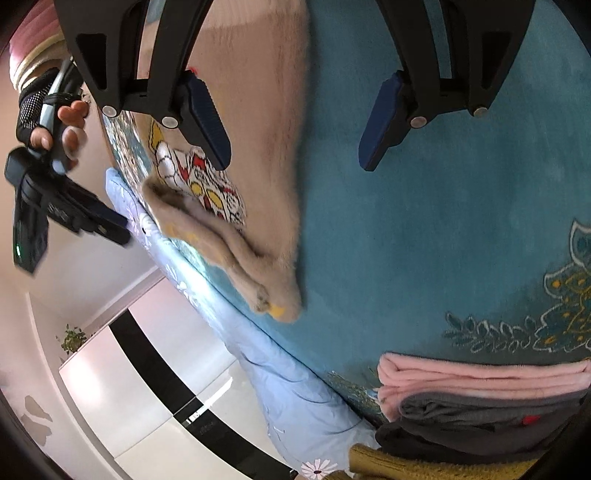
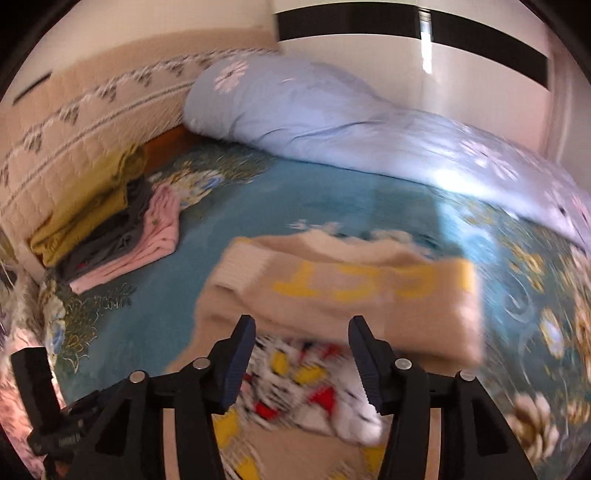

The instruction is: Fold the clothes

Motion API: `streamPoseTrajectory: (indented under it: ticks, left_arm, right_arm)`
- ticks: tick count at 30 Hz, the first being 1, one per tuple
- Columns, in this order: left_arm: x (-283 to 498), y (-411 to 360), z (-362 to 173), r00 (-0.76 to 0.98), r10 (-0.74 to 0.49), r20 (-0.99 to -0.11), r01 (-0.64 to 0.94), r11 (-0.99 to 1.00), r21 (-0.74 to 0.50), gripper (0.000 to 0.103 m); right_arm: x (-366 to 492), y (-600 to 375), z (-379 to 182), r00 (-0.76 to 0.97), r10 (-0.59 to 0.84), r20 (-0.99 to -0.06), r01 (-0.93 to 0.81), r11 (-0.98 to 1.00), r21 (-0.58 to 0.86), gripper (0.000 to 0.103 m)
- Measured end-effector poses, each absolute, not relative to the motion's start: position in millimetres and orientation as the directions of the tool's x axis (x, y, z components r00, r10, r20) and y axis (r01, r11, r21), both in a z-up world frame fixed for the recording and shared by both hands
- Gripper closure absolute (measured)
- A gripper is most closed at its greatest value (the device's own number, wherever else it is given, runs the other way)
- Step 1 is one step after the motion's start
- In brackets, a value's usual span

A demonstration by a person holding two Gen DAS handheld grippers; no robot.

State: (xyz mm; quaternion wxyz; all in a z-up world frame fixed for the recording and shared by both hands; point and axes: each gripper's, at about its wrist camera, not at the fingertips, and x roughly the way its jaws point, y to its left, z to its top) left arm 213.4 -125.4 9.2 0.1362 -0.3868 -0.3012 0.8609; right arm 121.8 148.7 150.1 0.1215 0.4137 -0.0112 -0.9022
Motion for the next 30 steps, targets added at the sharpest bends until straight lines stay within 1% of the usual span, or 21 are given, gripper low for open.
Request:
streamPoseTrajectory:
  ticks: [5, 8, 11, 15, 18, 21, 22, 23, 24, 25, 26, 27, 28, 29, 30]
  left_arm:
    - [225, -116, 4, -0.643, 0.494, -0.585, -0.015, -0.772, -0.635, 0.03]
    - [230, -110, -2, -0.625, 0.505, -0.595, -0.017, -0.771, -0.637, 0.029]
    - [233, -107, -2, -0.628, 0.498, -0.598, -0.019, -0.778, -0.628, 0.028]
    - [235, -99, -3, -0.601, 0.534, -0.594, -0.027, -0.757, -0.653, 0.028]
    - [234, -90, -3, -0.58, 0.563, -0.588, -0.037, -0.74, -0.671, 0.028]
    - [233, -82, -3, -0.574, 0.547, -0.61, -0.034, -0.76, -0.65, 0.03]
    - [234, -80, -2, -0.571, 0.535, -0.623, -0.031, -0.772, -0.635, 0.036]
    - [234, -79, -2, -0.567, 0.523, -0.636, -0.026, -0.783, -0.621, 0.04]
    - [234, -78, -3, -0.562, 0.511, -0.65, -0.013, -0.791, -0.611, 0.049]
    - [233, -77, -3, -0.558, 0.5, -0.662, -0.001, -0.798, -0.602, 0.056]
    - [234, -78, -5, -0.557, 0.49, -0.67, 0.012, -0.802, -0.597, 0.06]
    - [234, -80, -6, -0.556, 0.482, -0.677, 0.027, -0.804, -0.594, 0.068]
    - [234, -83, -7, -0.555, 0.477, -0.681, 0.041, -0.802, -0.595, 0.081]
    - [233, -86, -8, -0.553, 0.475, -0.684, 0.053, -0.8, -0.598, 0.088]
    - [232, -88, -7, -0.551, 0.48, -0.683, 0.062, -0.792, -0.607, 0.088]
  right_arm:
    - [152, 239, 133, -0.61, -0.258, -0.749, 0.068, -0.959, 0.275, 0.043]
    - [171, 280, 106, -0.594, -0.265, -0.76, -0.021, -0.939, 0.344, 0.043]
    - [183, 304, 74, -0.561, -0.336, -0.756, -0.073, -0.891, 0.449, 0.043]
    - [193, 309, 34, -0.516, -0.5, -0.695, -0.085, -0.778, 0.623, 0.042]
    - [198, 308, 28, -0.513, -0.546, -0.662, -0.08, -0.737, 0.671, 0.042]
    - [205, 305, 34, -0.486, -0.591, -0.644, -0.05, -0.716, 0.696, 0.046]
    - [208, 303, 36, -0.474, -0.6, -0.644, -0.048, -0.713, 0.7, 0.055]
    - [210, 299, 36, -0.451, -0.592, -0.668, -0.058, -0.727, 0.684, 0.063]
    - [213, 296, 36, -0.431, -0.585, -0.687, -0.065, -0.739, 0.671, 0.067]
    - [214, 293, 37, -0.42, -0.588, -0.691, -0.062, -0.741, 0.669, 0.074]
    - [216, 290, 38, -0.408, -0.596, -0.691, -0.053, -0.74, 0.67, 0.079]
    - [216, 287, 41, -0.399, -0.604, -0.69, -0.039, -0.74, 0.671, 0.08]
    - [217, 284, 44, -0.396, -0.606, -0.69, -0.023, -0.744, 0.667, 0.083]
    - [216, 282, 47, -0.402, -0.601, -0.691, -0.012, -0.751, 0.66, 0.087]
    - [215, 281, 50, -0.407, -0.598, -0.69, -0.002, -0.755, 0.656, 0.087]
